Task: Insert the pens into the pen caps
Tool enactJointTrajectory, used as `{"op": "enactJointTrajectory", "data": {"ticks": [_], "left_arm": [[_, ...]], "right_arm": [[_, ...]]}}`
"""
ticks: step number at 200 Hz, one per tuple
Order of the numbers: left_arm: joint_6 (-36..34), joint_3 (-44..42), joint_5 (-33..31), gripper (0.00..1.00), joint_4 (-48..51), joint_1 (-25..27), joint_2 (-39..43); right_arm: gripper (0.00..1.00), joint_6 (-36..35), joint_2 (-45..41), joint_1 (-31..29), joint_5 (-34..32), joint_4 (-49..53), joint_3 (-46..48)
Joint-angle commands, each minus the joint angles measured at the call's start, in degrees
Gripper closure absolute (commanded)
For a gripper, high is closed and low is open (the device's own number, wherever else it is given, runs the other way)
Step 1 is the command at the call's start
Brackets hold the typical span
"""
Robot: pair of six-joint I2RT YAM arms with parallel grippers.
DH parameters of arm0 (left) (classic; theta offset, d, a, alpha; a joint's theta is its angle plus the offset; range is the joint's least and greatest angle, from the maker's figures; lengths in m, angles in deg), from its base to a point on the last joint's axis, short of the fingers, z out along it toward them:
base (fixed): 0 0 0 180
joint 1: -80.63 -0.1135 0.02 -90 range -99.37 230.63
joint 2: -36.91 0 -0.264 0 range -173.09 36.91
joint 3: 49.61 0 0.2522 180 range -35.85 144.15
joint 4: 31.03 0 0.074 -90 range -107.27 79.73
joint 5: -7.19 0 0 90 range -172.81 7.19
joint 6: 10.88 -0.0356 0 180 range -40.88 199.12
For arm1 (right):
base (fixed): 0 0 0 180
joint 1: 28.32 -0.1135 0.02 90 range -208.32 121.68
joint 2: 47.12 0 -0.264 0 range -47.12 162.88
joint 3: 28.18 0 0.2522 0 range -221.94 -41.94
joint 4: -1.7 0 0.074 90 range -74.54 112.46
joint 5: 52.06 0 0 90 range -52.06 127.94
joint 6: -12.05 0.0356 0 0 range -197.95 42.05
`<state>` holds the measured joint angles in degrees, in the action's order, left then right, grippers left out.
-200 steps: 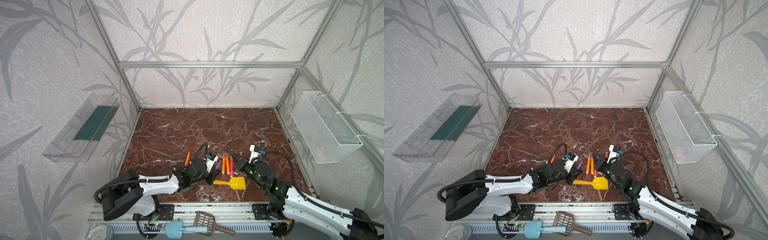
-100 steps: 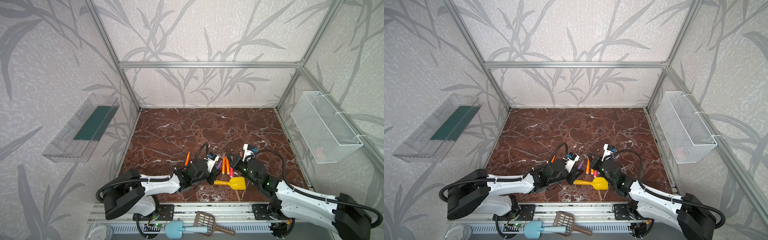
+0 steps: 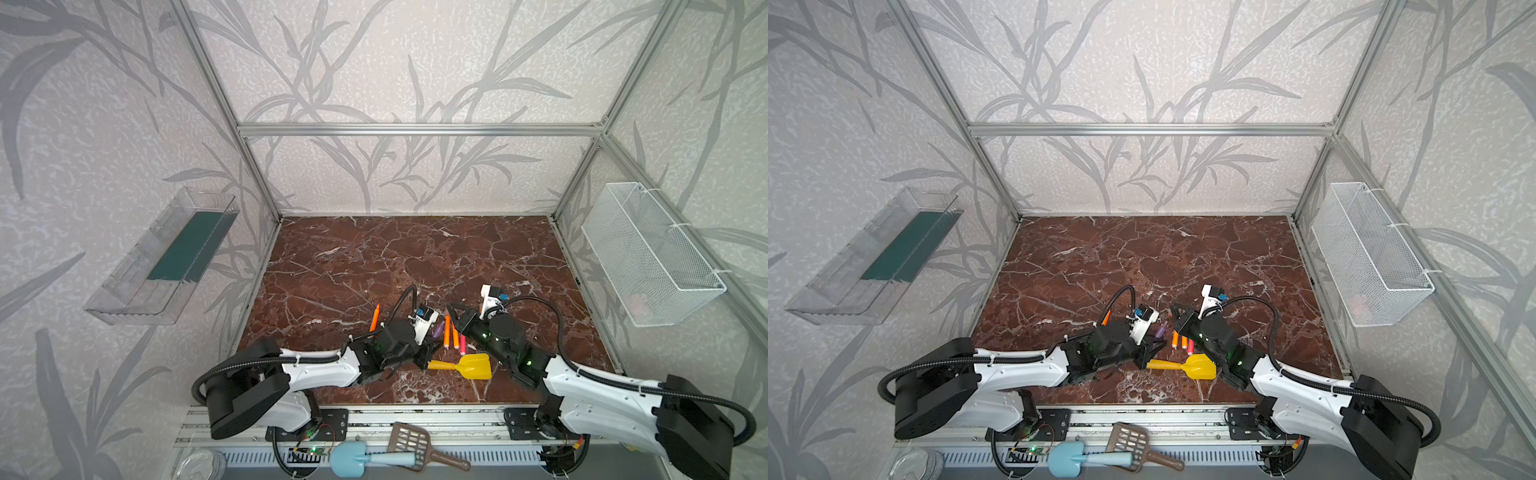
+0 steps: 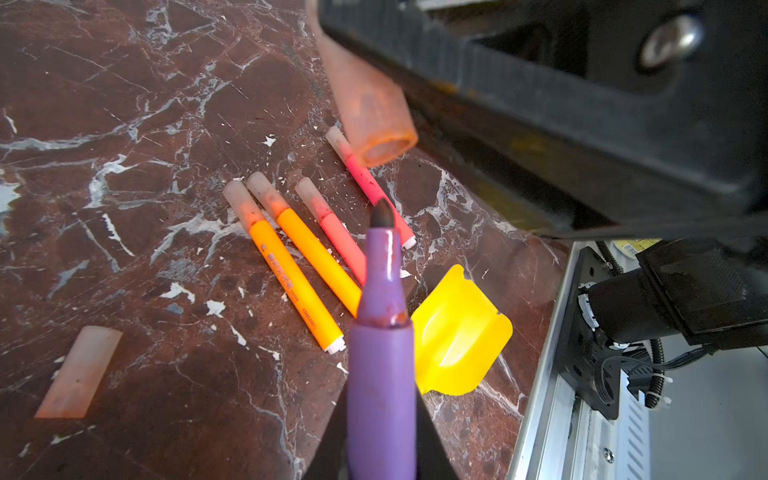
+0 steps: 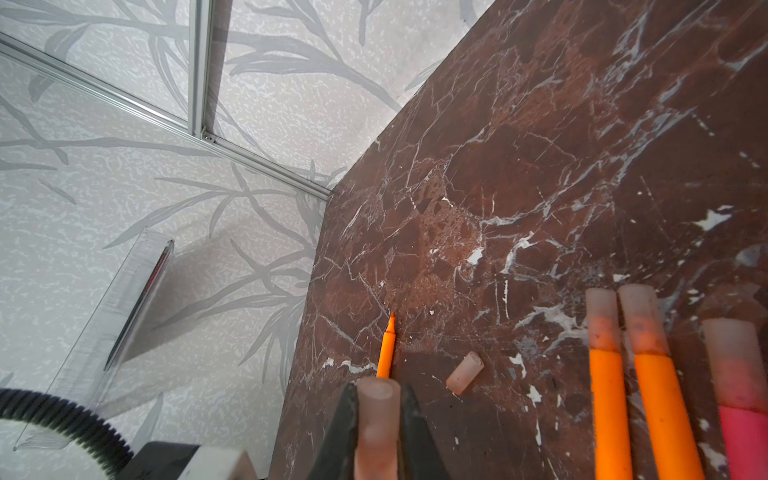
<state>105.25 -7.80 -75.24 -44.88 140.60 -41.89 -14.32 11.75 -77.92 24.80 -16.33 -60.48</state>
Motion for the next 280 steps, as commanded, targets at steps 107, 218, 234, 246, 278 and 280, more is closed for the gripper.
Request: {"op": "enactJointTrajectory", "data": {"ticks": [107,218,234,246,278,280], "left_arm": [[0.6,0.79,-2.28,1.0,-1.21,0.25,1.02],[5.86,-3.52,-1.61,1.0,-8.16,-0.79,3.57],[7.11,-4.32,-0.47,1.0,-9.93,-1.57,3.37],[8.51,-5.05,1.07,1.0,-11.91,-2.7,2.95],[12.69,-7.45,5.99,1.0,-18.56,-6.35,1.5],[12.75,-7.5,6.23,1.0,-18.82,-6.46,1.43]], "right_arm": [[1.0,0.8,2.65,-3.59,0.25,-3.72,-0.52],[1.0,-4.71,6.37,-8.66,-0.85,-6.69,-1.51],[1.0,-6.51,7.66,-12.31,-2.37,-8.12,-1.81],[1.0,-7.16,8.74,-13.35,-3.05,-11.14,-0.96],[1.0,-7.64,10.16,-14.16,-4.03,-17.24,1.34],[1.0,-7.67,10.2,-14.24,-4.07,-17.45,1.44]]}}
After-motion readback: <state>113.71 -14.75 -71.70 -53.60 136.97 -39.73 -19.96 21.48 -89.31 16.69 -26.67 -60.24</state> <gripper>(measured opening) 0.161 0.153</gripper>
